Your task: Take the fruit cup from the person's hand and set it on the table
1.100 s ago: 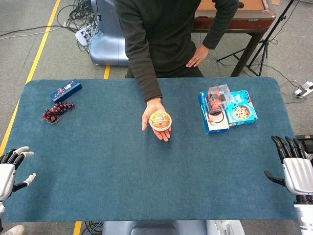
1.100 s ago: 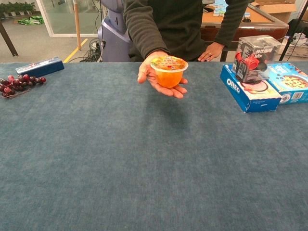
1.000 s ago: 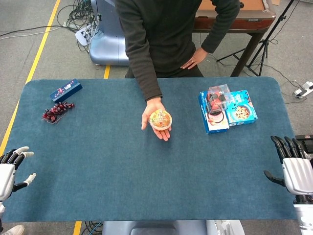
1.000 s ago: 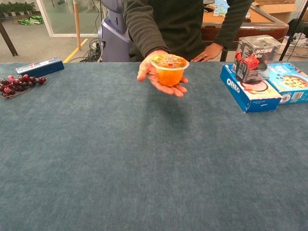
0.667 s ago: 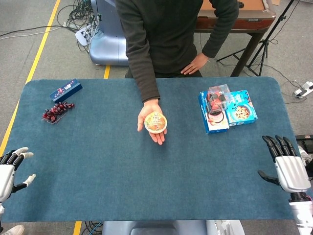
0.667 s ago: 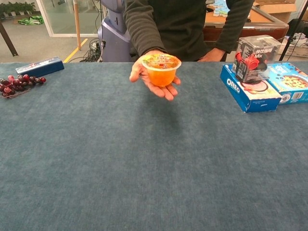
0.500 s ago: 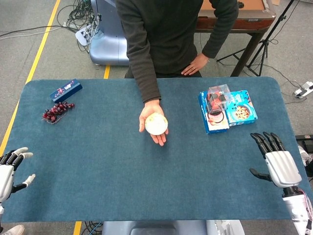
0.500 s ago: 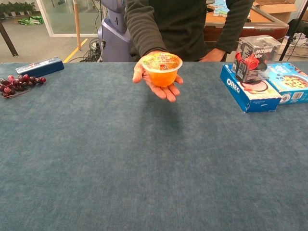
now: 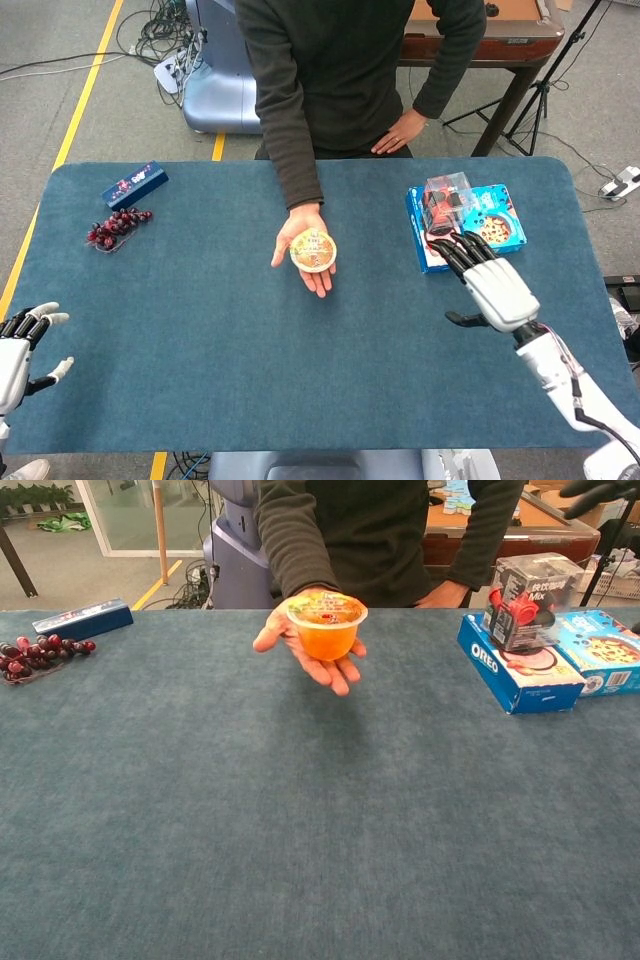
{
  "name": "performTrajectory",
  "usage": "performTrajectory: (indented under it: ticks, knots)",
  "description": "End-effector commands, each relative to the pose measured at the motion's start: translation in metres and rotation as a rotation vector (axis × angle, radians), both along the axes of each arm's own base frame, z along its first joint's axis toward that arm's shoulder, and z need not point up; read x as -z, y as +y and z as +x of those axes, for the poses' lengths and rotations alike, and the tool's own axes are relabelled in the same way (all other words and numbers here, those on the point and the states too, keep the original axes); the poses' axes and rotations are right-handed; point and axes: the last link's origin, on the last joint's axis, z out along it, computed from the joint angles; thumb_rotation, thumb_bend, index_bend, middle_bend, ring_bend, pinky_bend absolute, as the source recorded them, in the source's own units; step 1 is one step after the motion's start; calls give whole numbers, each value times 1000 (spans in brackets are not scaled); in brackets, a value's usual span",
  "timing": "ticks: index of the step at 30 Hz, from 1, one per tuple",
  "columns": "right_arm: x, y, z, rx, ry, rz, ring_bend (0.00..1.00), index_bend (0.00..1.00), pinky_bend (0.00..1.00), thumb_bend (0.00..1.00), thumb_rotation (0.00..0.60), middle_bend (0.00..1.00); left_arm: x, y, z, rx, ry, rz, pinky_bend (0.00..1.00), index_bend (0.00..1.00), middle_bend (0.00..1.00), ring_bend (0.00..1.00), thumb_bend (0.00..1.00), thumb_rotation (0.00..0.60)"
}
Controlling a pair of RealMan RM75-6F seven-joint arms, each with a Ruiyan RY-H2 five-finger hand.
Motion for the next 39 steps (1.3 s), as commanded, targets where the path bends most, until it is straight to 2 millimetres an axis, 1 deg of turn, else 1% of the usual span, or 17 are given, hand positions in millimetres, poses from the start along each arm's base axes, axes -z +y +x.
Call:
performTrajectory:
  ticks: [1,6,9,18,28,33,39]
  knots:
    - [14,-25,23,-20,-6,49,0,0,0,121,600,105,-1,-1,0,-2,1,2,253,321,219,193,200,600]
    - [35,-52,42,-13,-12,95,0,0,0,120,600,102,-3,-2,-2,-10,3,10,253,321,219,193,200,600]
    - [49,-65,55,-23,-5,123,0,0,0,120,600,99,-3,-2,-4,-14,5,8,253,321,219,193,200,600]
    - [87,-93,87,-36,22,185,0,0,0,120,600,99,-4,-6,-9,-34,2,13,253,321,219,193,200,600]
    - [126,-115,123,-55,27,226,0,0,0,120,600,99,-6,-10,-14,-50,4,22,253,321,219,193,200,600]
    - [138,-124,142,-66,20,231,0,0,0,121,600,99,-8,-12,-16,-56,4,31,253,321,219,193,200,600]
    - [148,-130,153,-68,27,240,0,0,0,120,600,99,-9,-14,-18,-65,6,33,253,321,219,193,200,600]
